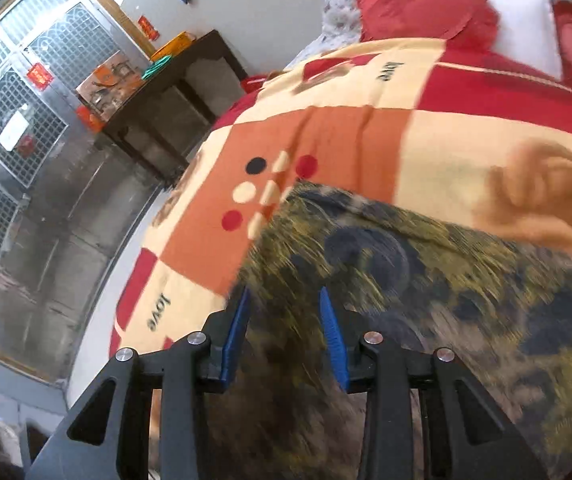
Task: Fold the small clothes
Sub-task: 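Grasp the folded shirt with the left tool while the right tool grasps it too, lift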
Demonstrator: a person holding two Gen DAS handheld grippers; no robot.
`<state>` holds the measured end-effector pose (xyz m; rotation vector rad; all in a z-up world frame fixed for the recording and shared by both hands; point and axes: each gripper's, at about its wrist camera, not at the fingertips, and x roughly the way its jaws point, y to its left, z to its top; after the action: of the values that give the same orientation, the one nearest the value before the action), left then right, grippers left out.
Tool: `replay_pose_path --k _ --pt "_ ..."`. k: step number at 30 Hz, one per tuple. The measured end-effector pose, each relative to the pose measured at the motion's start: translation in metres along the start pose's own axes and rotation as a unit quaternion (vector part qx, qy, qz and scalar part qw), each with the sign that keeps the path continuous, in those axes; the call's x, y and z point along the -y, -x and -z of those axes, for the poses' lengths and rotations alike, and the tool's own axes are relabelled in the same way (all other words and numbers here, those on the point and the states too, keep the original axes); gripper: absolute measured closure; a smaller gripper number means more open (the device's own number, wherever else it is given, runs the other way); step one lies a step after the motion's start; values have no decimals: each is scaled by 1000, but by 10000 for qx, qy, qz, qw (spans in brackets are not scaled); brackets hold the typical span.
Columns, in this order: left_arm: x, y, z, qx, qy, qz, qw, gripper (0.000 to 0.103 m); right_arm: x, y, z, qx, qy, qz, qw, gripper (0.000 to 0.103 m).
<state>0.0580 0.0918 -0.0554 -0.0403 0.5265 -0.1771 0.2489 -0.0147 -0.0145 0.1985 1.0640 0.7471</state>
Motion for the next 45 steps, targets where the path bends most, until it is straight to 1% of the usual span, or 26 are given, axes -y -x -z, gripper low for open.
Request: replay_pose_path --k 3,4,6,8,10,13,16,17,18,19,22,27,31,33,38,40,45 --pt "3 -3 -3 -30 -45 145 9999 87 -7 -21 -18 -199 -12 -127 9997 65" --pt "3 -3 -4 -28 -52 172 9998 87 -11 -30 -24 -305 52 -70 9995 65" --pt "5 -7 -6 -53 -100 189 9998 87 -22 -46 -29 -563 358 232 9975 65" --pt "8 -7 -7 -55 -115 207 9997 87 -30 -59 -30 -828 720 554 9924 65" --pt "9 -9 -7 -87 -121 236 9996 87 -40 -73 -29 -1082 1151 1080 9815 65" --pt "12 -12 -7 -118 -134 280 9994 87 -50 -93 -26 -1406 1614 1474 9656 65" --pt "11 -14 -9 -153 -115 318 9993 87 -49 -105 -23 -1545 1917 1829 9518 65" --pt "9 -15 -9 -156 -113 325 9993 87 -48 -110 -22 -1603 1974 1972 9468 70" --pt "9 -15 -10 -175 -103 344 9992 87 -47 -114 -22 -1668 1960 2039 9446 85" --pt "9 -15 -10 -193 -82 365 9991 87 -44 -115 -23 -1706 1863 2025 9461 90" --pt "9 -12 -11 -198 -64 424 9989 88 -35 -103 -28 -1521 1628 1898 9562 92" --pt "19 0 -14 -216 -50 567 9981 88 -20 -77 -30 -1315 1390 1841 9641 93" --pt "32 6 -21 -224 -79 777 9967 88 -2 -39 -30 -1094 1175 1752 9713 93" --pt "45 8 -25 -257 -88 940 9952 88 11 -18 -29 -978 1050 1727 9745 93" --pt "75 6 -30 -358 -102 1245 9915 88 43 31 -21 -812 823 1843 9761 93" --pt "92 4 -31 -379 -138 1347 9901 88 57 45 -18 -793 778 1920 9751 94" --pt "131 -9 -27 -576 -332 1545 9857 88 92 76 -7 -786 620 2051 9736 94"
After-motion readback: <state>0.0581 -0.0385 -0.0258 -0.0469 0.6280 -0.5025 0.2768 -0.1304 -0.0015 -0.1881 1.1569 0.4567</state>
